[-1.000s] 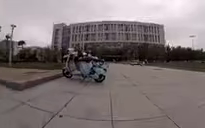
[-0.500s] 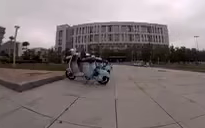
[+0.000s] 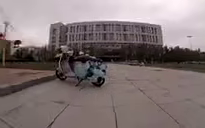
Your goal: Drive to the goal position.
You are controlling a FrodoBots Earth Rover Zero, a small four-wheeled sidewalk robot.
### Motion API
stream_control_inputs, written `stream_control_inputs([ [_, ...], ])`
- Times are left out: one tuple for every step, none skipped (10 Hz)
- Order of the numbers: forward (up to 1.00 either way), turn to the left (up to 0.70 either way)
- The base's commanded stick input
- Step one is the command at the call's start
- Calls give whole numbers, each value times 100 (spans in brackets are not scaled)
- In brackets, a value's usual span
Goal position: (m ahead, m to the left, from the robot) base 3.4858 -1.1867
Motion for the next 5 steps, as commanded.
stream_control_inputs([
  [70, -22],
  [70, -3],
  [70, 0],
  [70, 0],
  [70, 0],
])
